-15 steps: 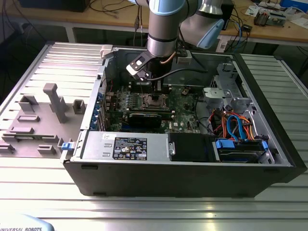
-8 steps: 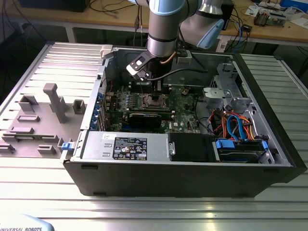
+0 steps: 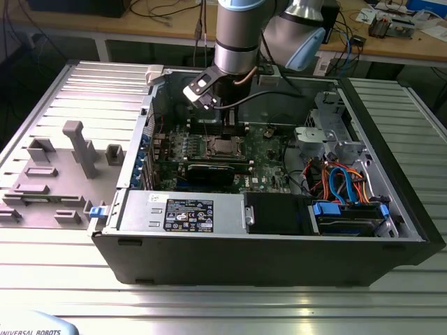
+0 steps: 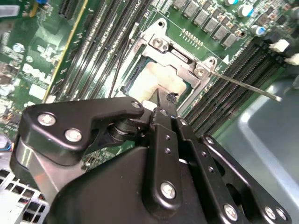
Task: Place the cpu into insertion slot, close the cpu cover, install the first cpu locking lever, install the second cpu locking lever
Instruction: 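Install the first cpu locking lever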
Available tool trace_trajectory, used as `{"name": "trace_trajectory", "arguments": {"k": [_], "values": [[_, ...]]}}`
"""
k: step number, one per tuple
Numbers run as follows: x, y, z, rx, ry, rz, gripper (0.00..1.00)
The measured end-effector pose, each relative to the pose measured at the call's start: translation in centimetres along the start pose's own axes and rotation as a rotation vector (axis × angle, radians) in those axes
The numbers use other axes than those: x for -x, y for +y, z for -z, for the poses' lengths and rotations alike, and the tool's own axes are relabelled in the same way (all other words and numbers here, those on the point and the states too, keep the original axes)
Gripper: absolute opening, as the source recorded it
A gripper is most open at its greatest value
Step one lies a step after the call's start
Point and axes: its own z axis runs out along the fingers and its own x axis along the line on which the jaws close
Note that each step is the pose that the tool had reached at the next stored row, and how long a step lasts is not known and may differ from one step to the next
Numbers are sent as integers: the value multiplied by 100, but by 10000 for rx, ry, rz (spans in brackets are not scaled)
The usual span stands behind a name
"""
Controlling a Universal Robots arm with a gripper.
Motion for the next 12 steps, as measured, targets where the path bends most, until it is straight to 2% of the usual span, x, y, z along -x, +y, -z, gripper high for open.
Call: {"name": "trace_trajectory", "arguments": {"k": [3,4,12], "values": [[3,-2,171,2,1,23,11],[4,-3,191,0,-1,33,11],[4,-3,219,0,-1,49,11]]}}
